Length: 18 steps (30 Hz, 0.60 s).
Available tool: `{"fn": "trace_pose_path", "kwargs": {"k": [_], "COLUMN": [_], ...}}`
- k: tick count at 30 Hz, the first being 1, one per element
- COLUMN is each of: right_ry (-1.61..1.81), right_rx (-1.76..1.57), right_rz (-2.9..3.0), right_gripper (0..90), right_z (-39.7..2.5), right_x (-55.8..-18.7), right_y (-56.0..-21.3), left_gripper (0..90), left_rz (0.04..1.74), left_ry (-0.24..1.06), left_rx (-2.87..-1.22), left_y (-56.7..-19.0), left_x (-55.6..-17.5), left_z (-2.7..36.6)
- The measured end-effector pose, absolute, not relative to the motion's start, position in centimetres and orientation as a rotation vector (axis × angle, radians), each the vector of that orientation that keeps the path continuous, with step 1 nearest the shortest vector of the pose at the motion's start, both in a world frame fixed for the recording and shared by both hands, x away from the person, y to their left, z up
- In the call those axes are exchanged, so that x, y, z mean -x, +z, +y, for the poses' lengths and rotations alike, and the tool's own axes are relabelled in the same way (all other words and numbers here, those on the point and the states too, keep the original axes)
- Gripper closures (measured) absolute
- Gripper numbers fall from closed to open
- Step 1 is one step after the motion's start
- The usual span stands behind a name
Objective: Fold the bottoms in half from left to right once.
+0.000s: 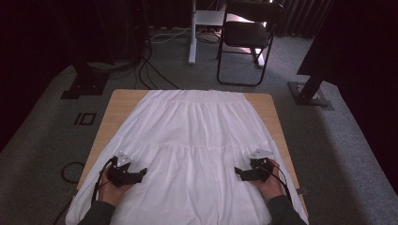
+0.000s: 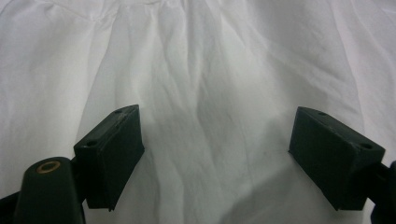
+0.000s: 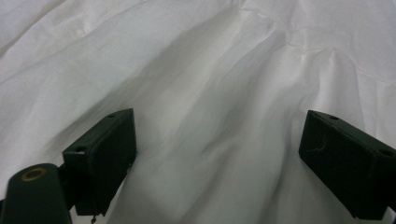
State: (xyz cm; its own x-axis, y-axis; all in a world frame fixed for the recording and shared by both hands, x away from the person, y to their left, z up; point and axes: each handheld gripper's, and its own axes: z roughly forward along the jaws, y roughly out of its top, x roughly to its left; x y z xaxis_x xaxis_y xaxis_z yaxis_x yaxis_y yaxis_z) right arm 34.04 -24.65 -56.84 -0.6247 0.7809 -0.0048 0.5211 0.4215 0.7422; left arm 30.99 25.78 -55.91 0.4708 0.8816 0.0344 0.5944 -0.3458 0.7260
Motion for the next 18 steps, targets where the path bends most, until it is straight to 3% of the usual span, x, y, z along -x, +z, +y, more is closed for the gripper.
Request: {"fn": "trace_pose_path", "kwargs": {"k": [9, 14, 18], "right_ry": [1.032, 1.032, 1.031], "right_rx": [-1.127, -1.13, -1.131], "right_rz": [2.318, 2.316, 2.315], "right_gripper": [12.8, 12.9, 13.0], "right_z": [-24.7, -24.7, -24.7], "right_x": [-34.0, -34.0, -34.0], "right_y": [-56.8, -56.8, -56.8], "left_gripper": [29.4, 27.4, 22.2], "left_rz": [1.261, 1.265, 1.381], "left_ry": [0.613, 0.664, 0.698], "left_rx": [-2.038, -1.966, -1.89], "left_y": [-55.3, -53.4, -52.5], "left_x": [-30.6, -29.8, -29.6], "left_z": [26.1, 27.7, 31.1]}}
